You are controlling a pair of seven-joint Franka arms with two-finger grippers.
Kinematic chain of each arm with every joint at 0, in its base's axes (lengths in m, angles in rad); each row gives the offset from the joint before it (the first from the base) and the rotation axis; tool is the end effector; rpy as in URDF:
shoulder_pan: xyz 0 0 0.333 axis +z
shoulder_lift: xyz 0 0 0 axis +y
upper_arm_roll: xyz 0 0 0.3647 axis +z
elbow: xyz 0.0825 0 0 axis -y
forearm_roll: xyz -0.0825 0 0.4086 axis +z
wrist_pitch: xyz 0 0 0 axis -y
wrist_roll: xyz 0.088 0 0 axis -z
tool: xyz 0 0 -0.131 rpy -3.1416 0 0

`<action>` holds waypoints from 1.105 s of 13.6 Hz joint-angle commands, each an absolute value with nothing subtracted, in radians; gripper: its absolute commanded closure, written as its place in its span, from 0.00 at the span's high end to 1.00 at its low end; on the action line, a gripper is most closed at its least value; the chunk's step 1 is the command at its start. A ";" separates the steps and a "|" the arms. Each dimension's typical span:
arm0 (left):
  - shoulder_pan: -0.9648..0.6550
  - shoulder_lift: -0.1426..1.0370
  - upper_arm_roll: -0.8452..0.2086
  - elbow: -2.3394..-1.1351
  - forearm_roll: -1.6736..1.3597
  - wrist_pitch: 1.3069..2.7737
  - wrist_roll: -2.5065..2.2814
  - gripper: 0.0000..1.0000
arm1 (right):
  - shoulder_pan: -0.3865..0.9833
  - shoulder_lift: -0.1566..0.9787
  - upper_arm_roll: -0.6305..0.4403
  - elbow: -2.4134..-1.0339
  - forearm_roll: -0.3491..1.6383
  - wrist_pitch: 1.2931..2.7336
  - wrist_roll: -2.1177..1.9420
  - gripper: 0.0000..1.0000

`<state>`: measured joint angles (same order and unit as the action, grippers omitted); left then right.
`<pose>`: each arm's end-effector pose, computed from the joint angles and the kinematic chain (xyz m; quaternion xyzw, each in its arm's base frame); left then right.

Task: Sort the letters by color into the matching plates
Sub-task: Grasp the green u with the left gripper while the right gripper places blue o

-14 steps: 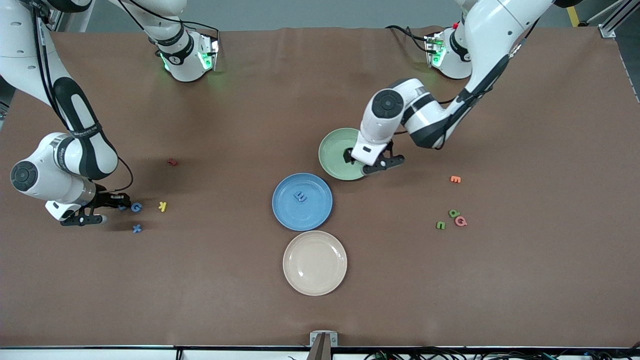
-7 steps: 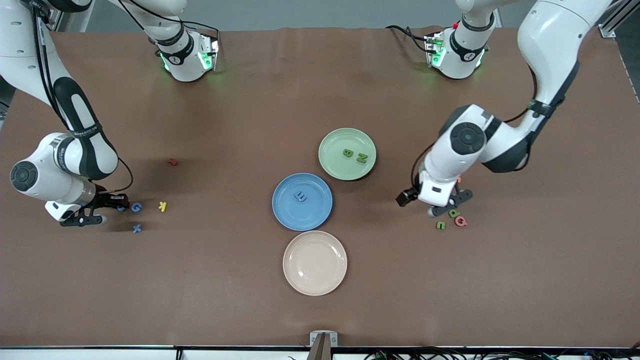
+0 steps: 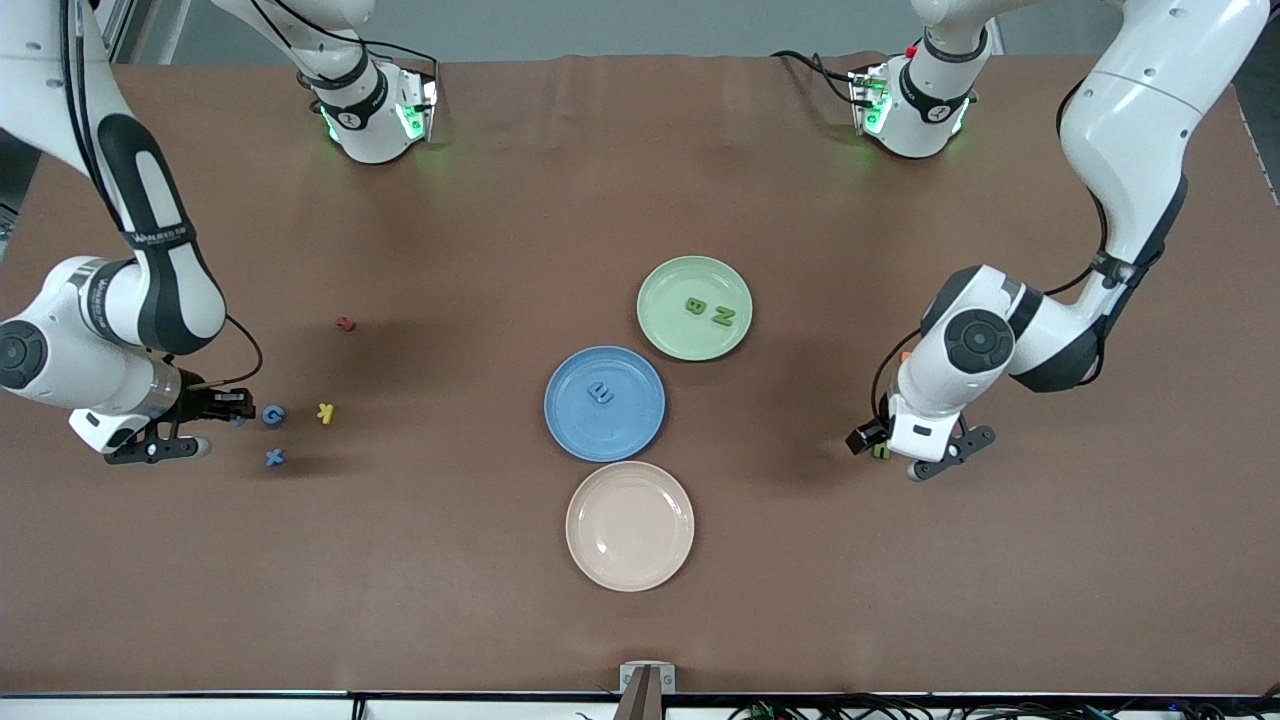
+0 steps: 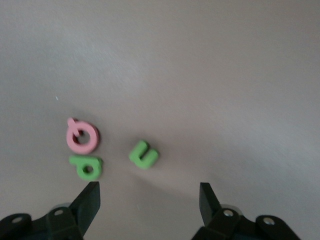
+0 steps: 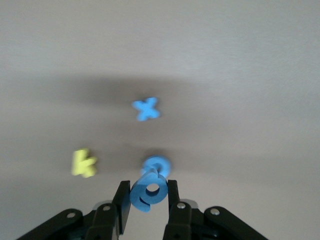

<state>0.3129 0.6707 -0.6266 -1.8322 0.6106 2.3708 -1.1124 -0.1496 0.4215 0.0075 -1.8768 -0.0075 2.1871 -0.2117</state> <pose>0.6704 -0.1654 0.2201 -0.9720 -0.2324 -0.0356 0.0047 0.6507 -0.0938 0.2820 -0.9978 -0.0368 0.0549 0.0084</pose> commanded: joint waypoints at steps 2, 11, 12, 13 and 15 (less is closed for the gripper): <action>0.296 0.729 -0.620 -1.764 0.640 2.365 -1.100 0.78 | -0.007 0.385 0.011 -1.816 -0.020 2.037 0.038 0.20; 0.304 0.781 -0.617 -1.759 0.666 2.367 -1.100 0.69 | 0.464 0.537 0.012 -1.625 0.041 2.062 0.792 0.20; 0.304 0.781 -0.617 -1.761 0.666 2.367 -1.100 0.69 | 0.494 0.573 0.012 -1.591 0.041 2.080 0.845 0.20; 0.304 0.787 -0.617 -1.759 0.666 2.367 -1.100 0.69 | 0.521 0.613 0.012 -1.560 0.041 2.106 0.903 0.20; 0.305 0.788 -0.615 -1.759 0.666 2.367 -1.098 0.69 | 0.564 0.676 0.012 -1.520 0.037 2.170 0.983 0.20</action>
<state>0.3075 0.7761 -0.6185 -1.7771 0.6450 2.3712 -1.1039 0.5339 0.5883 0.0259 -1.6114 0.0266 2.1416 0.9160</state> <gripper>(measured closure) 0.313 0.656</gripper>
